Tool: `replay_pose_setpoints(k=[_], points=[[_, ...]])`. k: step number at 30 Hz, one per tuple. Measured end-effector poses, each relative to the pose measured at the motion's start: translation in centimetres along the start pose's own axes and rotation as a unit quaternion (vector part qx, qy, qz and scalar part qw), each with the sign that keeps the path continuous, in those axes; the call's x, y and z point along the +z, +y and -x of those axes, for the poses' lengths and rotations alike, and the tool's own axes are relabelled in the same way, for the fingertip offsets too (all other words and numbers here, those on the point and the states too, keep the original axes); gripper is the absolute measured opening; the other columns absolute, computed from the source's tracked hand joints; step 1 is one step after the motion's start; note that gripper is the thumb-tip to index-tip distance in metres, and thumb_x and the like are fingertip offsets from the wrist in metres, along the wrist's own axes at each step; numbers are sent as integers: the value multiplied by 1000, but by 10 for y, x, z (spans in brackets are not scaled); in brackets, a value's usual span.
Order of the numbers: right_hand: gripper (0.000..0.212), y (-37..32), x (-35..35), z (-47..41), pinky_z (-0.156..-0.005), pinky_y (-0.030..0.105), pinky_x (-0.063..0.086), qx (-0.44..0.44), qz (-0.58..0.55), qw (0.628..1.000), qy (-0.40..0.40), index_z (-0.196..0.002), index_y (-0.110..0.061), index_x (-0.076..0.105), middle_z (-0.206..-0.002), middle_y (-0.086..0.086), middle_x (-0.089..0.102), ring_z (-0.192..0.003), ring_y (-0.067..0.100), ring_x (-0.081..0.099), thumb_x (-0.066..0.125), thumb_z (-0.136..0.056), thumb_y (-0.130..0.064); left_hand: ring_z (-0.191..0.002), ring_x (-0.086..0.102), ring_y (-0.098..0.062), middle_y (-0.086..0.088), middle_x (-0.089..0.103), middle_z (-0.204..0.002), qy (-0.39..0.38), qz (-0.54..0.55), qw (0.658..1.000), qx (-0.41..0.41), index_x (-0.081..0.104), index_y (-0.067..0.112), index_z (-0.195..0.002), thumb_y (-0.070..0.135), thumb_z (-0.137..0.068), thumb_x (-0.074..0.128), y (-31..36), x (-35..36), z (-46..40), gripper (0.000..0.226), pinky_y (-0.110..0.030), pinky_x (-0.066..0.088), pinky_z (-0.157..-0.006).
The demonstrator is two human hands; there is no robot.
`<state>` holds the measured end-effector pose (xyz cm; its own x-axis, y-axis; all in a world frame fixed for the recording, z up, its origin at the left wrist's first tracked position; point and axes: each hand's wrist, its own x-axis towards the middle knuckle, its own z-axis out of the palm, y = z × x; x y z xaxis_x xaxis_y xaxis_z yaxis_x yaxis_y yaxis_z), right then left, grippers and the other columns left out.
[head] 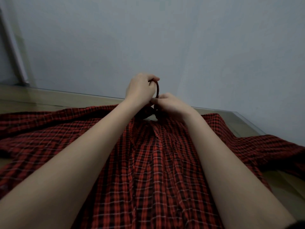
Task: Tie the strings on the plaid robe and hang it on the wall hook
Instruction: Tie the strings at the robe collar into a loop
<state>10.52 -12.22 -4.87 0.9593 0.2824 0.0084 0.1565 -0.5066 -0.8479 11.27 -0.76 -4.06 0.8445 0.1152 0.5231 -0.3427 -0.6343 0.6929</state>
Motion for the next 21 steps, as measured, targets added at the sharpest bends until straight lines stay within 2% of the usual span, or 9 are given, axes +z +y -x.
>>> replay_pose_setpoints(k=[3, 5, 7, 9, 12, 14, 16, 18, 21], points=[[23, -1, -1, 2, -47, 27, 36, 14, -45, 999, 4, -89, 1, 62, -57, 5, 46, -45, 17, 41, 48, -93, -16, -121, 54, -29, -12, 44, -143, -26, -10, 1000, 11, 57, 26, -128, 15, -87, 47, -5, 2, -2, 43, -38, 40, -106], [31, 0, -4, 1, -47, 26, 35, 20, -60, 998, 10, -97, 5, 65, -50, 1, 46, -44, 15, 40, 48, -93, -21, -120, 54, -32, -15, 34, -146, -37, 12, 999, 7, 45, 26, -137, 14, -86, 49, -6, 2, -1, 53, -39, 40, -106], [42, 1, -6, -1, -50, 26, 36, 23, -59, 998, 17, -104, 9, 65, -52, 1, 46, -45, 13, 40, 45, -95, -27, -110, 58, -29, -15, 33, -145, -31, 29, 999, 6, 39, 27, -140, 12, -86, 51, -6, 1, 0, 58, -33, 40, -105], [41, 1, -8, 0, -51, 26, 36, 24, -62, 998, 24, -97, 3, 67, -57, 3, 48, -48, 13, 41, 42, -96, -30, -108, 58, -27, -13, 34, -143, -27, 31, 999, -6, 36, 26, -142, 10, -87, 51, -4, -2, 2, 59, -26, 37, -102], [39, 1, -12, 1, -51, 24, 35, 21, -89, 994, 57, -70, -10, 60, -59, 3, 50, -49, 13, 42, 41, -97, -30, -128, 44, -24, -12, 39, -143, -41, 38, 998, -33, 37, 22, -140, 4, -85, 51, -3, -1, 3, 59, -26, 33, -102], [42, 2, -16, 0, -52, 24, 35, 14, -107, 991, 74, -64, -12, 59, -58, 4, 52, -49, 13, 43, 40, -97, -28, -128, 45, -23, -10, 44, -140, -69, 70, 994, -49, 41, 21, -137, 1, -82, 54, -3, -1, 3, 59, -27, 38, -99], [42, 4, -18, -3, -53, 24, 36, 13, -118, 990, 81, -64, -13, 61, -57, 3, 55, -48, 13, 45, 39, -97, -27, -120, 52, -27, -10, 50, -136, -107, 77, 990, -41, 48, 19, -131, 4, -81, 57, -4, -1, 4, 53, -27, 42, -92], [36, 5, -20, -4, -52, 23, 38, 14, -120, 989, 90, -70, -12, 60, -55, 1, 57, -46, 12, 47, 40, -96, -27, -104, 59, -28, -11, 56, -129, -131, 53, 990, -8, 55, 16, -124, 8, -81, 60, -4, 0, 5, 44, -29, 44, -91], [31, 4, -21, -4, -45, 17, 40, 9, -124, 987, 100, -79, -12, 60, -57, 3, 57, -39, 7, 48, 39, -97, -26, -92, 66, -23, -13, 71, -107, -95, 6, 995, 36, 69, 9, -105, 5, -80, 62, -4, 1, 5, 27, -28, 49, -87]])
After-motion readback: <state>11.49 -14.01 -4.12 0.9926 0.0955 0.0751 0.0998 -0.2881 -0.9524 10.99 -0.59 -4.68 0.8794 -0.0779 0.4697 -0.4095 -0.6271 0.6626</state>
